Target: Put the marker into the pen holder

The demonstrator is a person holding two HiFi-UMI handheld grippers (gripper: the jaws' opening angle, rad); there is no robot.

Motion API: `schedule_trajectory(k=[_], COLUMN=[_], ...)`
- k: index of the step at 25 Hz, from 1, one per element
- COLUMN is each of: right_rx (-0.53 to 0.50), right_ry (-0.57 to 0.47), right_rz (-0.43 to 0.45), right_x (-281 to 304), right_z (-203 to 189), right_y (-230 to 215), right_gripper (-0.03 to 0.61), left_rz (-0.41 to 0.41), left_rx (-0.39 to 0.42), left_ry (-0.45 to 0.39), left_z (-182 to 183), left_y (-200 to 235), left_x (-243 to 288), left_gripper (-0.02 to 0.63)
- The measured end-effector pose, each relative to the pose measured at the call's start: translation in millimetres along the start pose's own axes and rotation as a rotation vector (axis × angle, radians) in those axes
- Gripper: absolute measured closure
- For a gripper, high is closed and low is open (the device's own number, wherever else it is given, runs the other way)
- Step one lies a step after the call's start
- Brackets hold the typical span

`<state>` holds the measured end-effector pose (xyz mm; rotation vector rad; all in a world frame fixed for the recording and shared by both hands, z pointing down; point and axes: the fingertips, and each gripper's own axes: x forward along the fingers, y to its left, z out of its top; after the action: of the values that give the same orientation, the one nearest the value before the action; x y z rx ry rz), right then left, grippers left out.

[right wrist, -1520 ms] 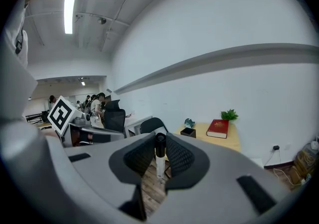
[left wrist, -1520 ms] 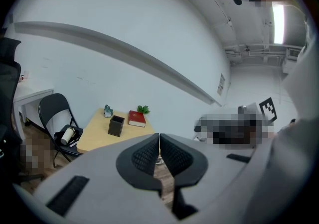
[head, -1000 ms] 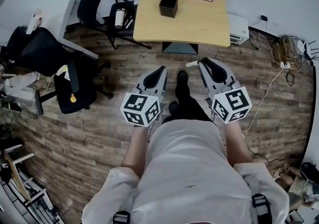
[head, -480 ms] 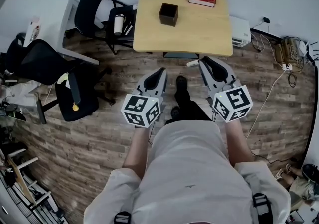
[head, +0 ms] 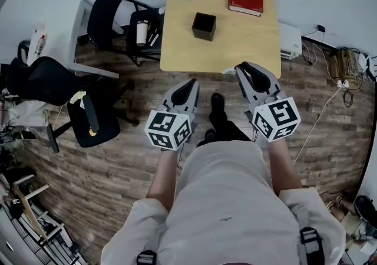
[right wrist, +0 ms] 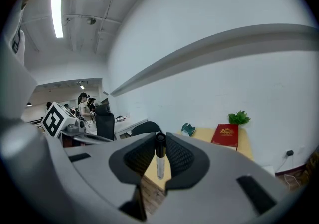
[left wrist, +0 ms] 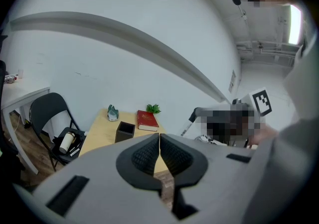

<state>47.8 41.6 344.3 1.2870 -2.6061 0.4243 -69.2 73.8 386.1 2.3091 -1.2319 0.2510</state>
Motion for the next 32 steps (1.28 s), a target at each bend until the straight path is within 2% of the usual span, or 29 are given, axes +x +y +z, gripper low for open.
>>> schedule_trajectory(k=[18, 32], right_rx=[0.01, 0.028], right_ry=[-0.003, 0.035], right_rz=[0.067, 0.116], right_x=[95, 163], right_z=[33, 24], right_y=[-62, -105], right_gripper=[0.512, 0.514], left_rz=[0.045, 0.072], left_rx=[-0.006, -0.013], left_ry=[0.032, 0.066], left_z=[38, 47], left_y=[34, 50], left_x=[72, 116], left_gripper=[0.604, 0.604])
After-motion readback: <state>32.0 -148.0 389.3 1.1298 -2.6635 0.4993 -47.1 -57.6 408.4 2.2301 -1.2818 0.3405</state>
